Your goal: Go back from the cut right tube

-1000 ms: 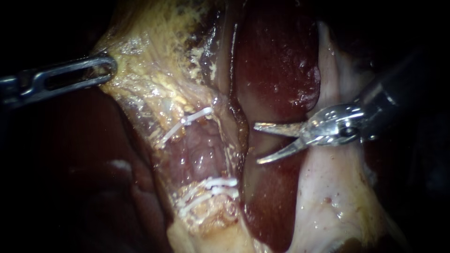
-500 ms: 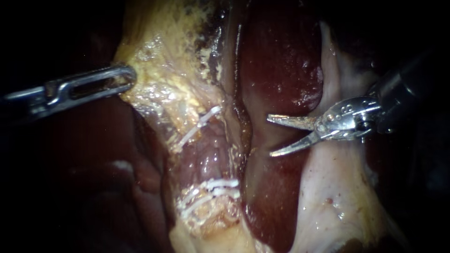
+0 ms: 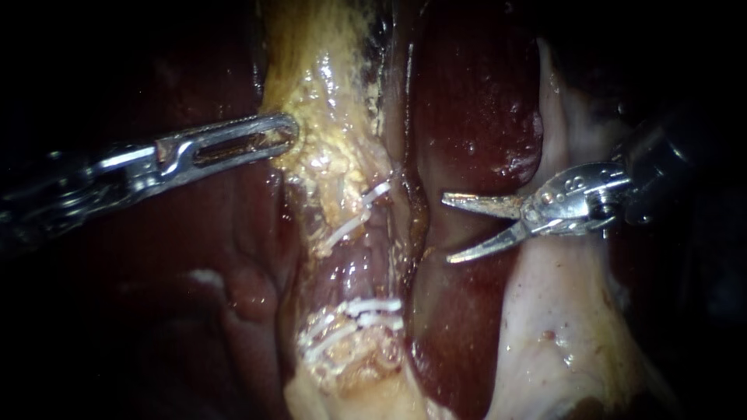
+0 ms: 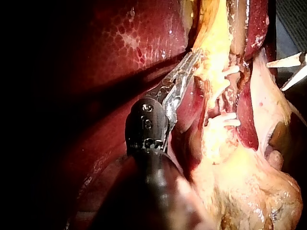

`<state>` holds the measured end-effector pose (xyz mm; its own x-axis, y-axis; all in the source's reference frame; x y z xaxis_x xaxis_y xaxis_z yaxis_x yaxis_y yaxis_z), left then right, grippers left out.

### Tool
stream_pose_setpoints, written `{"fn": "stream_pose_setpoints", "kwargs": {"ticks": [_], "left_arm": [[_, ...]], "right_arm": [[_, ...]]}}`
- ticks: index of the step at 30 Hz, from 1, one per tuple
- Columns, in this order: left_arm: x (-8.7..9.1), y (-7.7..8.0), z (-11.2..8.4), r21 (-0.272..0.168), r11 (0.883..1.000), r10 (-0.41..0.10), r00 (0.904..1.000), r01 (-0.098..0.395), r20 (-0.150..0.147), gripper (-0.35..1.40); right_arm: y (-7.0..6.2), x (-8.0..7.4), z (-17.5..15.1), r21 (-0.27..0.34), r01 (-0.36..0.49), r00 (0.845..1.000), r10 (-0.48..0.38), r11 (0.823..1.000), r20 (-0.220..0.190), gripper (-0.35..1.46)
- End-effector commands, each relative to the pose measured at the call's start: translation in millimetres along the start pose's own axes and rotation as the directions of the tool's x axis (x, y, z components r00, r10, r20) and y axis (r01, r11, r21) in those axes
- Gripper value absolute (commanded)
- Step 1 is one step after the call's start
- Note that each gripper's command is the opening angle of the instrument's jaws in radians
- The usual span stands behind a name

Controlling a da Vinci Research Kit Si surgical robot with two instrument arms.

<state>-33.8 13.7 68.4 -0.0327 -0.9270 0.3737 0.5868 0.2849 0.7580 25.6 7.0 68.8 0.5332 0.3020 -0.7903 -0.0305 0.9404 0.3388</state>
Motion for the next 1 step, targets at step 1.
{"fn": "stream_pose_setpoints", "kwargs": {"ticks": [1], "left_arm": [[0.0,0.0,0.0,0.000,1.000,0.000,1.0000,0.000,0.000,-0.35]], "right_arm": [[0.0,0.0,-0.1,0.000,0.000,1.000,0.000,1.000,0.000,1.43]]}}
